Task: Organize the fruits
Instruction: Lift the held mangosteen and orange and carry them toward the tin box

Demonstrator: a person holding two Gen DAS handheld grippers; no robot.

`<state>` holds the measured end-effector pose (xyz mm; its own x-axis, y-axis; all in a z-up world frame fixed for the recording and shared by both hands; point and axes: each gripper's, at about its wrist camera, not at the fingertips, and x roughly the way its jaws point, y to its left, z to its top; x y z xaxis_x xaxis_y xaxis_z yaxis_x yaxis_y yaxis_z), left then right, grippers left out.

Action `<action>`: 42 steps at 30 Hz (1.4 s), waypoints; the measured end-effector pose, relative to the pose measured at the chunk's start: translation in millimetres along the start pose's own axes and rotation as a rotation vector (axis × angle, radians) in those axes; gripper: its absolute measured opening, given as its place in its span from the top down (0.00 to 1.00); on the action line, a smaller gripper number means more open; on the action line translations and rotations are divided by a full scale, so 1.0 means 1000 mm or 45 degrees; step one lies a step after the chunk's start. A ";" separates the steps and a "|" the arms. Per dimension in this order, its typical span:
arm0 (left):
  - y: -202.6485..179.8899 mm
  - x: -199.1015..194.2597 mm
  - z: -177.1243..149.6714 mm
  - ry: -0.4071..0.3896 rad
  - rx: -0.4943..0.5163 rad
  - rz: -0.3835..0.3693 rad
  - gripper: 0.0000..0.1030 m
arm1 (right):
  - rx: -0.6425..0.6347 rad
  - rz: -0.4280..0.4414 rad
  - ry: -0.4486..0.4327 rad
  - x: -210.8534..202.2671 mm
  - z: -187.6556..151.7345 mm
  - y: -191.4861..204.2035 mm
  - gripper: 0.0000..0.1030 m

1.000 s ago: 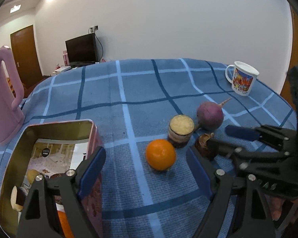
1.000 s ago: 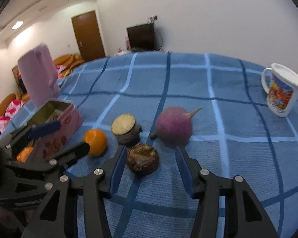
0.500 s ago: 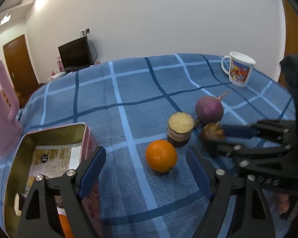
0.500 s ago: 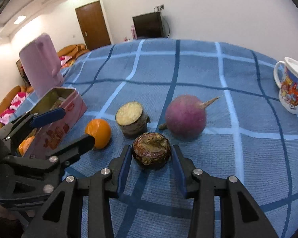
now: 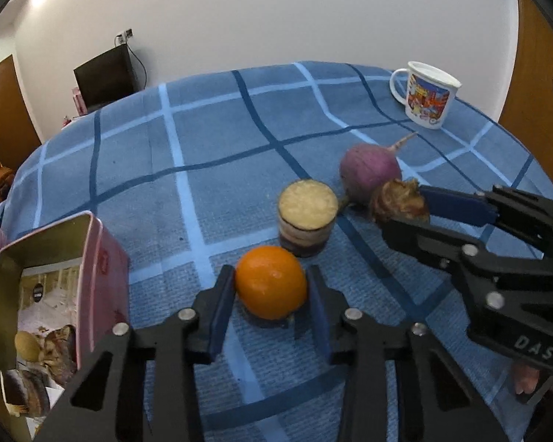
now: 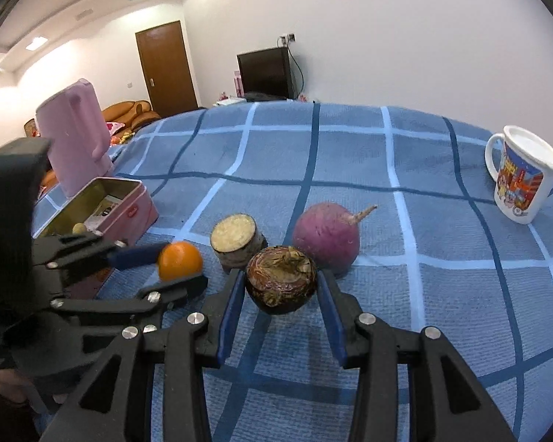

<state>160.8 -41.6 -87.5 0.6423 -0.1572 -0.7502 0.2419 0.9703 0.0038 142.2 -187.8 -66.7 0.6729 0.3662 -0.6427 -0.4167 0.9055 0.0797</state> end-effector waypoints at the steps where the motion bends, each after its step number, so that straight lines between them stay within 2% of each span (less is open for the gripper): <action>1: -0.001 -0.001 -0.001 -0.008 0.007 -0.013 0.61 | -0.005 0.000 -0.016 -0.002 0.000 0.001 0.59; 5: -0.005 -0.007 -0.003 -0.042 0.025 -0.021 0.61 | -0.023 -0.017 -0.067 -0.010 0.000 0.004 0.58; 13: 0.002 -0.016 -0.004 -0.100 -0.010 -0.036 0.61 | -0.023 -0.020 -0.091 -0.014 0.000 0.004 0.59; 42: -0.002 -0.048 -0.010 -0.311 0.008 0.050 0.61 | -0.106 -0.009 -0.245 -0.036 -0.005 0.017 0.58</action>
<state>121.9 -34.1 -58.0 0.8078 -0.1603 -0.5672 0.2176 0.9754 0.0343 108.2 -186.6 -45.8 0.7770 0.4013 -0.4850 -0.4552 0.8904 0.0075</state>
